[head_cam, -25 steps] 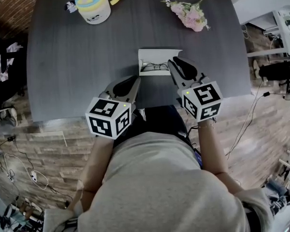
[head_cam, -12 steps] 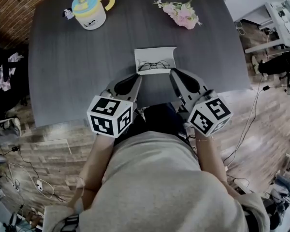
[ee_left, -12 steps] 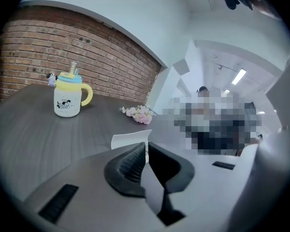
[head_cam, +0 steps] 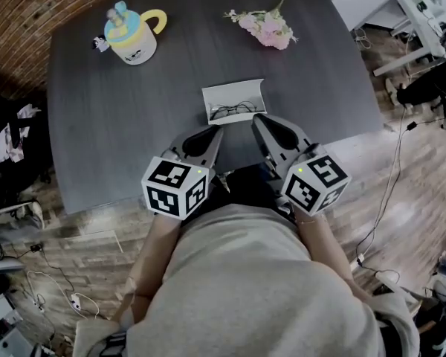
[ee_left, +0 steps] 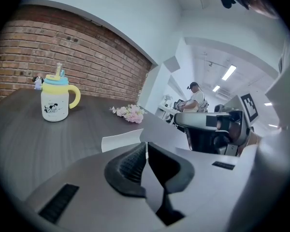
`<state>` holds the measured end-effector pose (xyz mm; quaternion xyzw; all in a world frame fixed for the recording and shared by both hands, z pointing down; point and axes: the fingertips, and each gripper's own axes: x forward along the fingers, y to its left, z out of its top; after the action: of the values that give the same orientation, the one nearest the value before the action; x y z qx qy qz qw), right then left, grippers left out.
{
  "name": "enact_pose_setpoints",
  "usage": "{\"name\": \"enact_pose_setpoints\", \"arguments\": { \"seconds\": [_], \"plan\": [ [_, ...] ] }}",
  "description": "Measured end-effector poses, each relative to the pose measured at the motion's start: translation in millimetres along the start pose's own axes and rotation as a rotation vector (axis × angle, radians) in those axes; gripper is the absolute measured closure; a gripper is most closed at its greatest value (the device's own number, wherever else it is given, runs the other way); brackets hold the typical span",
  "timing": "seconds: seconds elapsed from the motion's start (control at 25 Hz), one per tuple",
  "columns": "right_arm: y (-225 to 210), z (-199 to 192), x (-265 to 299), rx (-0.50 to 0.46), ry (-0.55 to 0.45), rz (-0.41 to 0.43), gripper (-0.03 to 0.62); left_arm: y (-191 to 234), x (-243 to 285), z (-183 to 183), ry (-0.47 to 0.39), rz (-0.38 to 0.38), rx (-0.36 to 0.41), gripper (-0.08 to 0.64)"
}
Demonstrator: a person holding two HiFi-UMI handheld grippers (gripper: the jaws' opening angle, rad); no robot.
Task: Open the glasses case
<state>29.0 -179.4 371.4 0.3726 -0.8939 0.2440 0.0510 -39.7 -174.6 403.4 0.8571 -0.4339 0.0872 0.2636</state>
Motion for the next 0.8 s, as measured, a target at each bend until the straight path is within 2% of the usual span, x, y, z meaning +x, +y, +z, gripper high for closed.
{"name": "enact_pose_setpoints", "arguments": {
  "seconds": [0.4, 0.8],
  "plan": [
    [3.7, -11.2, 4.2, -0.018, 0.077, -0.02, 0.584, 12.0, -1.9, 1.1, 0.01, 0.025, -0.012, 0.529],
    [3.6, -15.7, 10.2, 0.006, 0.105, -0.019, 0.586, 12.0, 0.2, -3.9, 0.042, 0.016, -0.011, 0.529]
  ]
}}
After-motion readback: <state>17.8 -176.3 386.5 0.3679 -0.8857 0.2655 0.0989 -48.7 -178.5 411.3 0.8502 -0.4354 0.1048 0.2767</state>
